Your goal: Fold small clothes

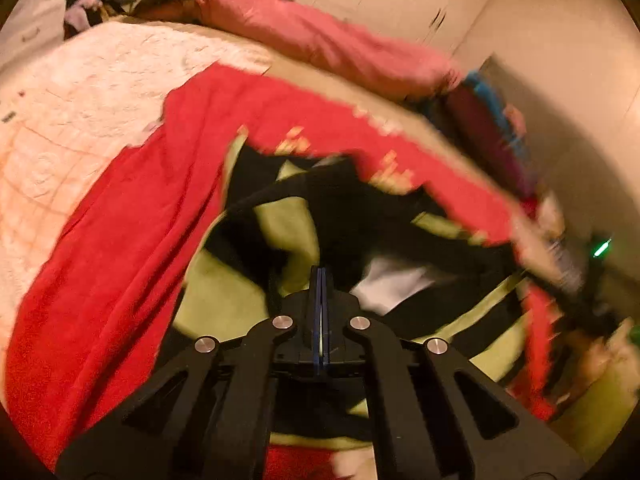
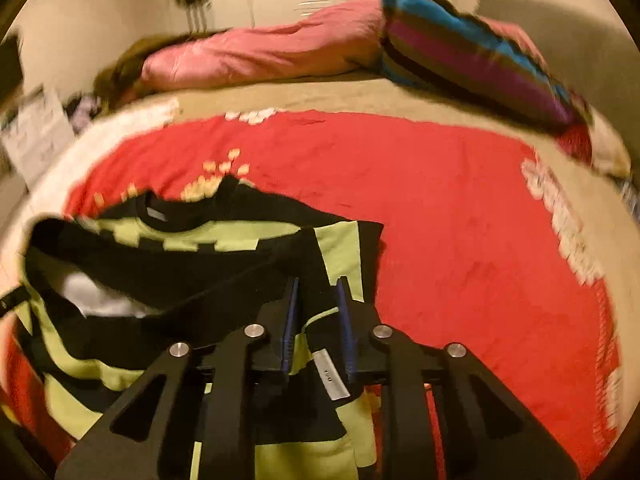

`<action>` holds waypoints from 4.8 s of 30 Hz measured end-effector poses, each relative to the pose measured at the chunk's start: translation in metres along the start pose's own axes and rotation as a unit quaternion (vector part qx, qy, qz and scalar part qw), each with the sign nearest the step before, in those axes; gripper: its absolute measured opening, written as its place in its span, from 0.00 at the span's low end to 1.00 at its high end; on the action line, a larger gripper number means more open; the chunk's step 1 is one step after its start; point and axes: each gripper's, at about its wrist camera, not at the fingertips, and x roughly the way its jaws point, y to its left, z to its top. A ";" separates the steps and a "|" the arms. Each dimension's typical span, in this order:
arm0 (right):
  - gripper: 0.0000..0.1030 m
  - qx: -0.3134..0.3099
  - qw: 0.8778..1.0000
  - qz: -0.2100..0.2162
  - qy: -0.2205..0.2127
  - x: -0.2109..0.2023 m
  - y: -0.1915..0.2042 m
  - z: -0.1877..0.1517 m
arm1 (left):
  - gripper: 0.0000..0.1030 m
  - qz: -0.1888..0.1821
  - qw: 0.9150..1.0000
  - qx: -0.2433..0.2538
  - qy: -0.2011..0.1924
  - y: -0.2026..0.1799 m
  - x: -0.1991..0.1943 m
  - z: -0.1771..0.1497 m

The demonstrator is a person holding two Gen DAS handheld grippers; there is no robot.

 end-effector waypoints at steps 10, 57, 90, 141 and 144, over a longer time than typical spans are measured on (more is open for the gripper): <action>0.20 0.107 0.994 0.032 0.010 0.009 -0.027 0.005 | 0.03 0.055 0.995 -0.063 -0.061 0.025 -0.006 0.034; 0.31 0.063 0.997 -0.023 0.030 0.057 -0.016 0.023 | 0.47 0.027 0.988 -0.151 -0.004 0.090 0.051 0.040; 0.44 -0.366 0.905 0.154 0.156 0.100 0.217 -0.002 | 0.64 0.109 0.991 0.058 0.048 0.019 0.040 -0.031; 0.11 -0.059 0.998 -0.018 0.025 0.052 0.021 0.041 | 0.67 0.112 0.991 0.050 0.048 0.032 0.044 -0.028; 0.11 0.037 0.999 0.016 0.007 0.048 -0.015 0.049 | 0.67 0.113 0.991 0.051 0.049 0.033 0.045 -0.028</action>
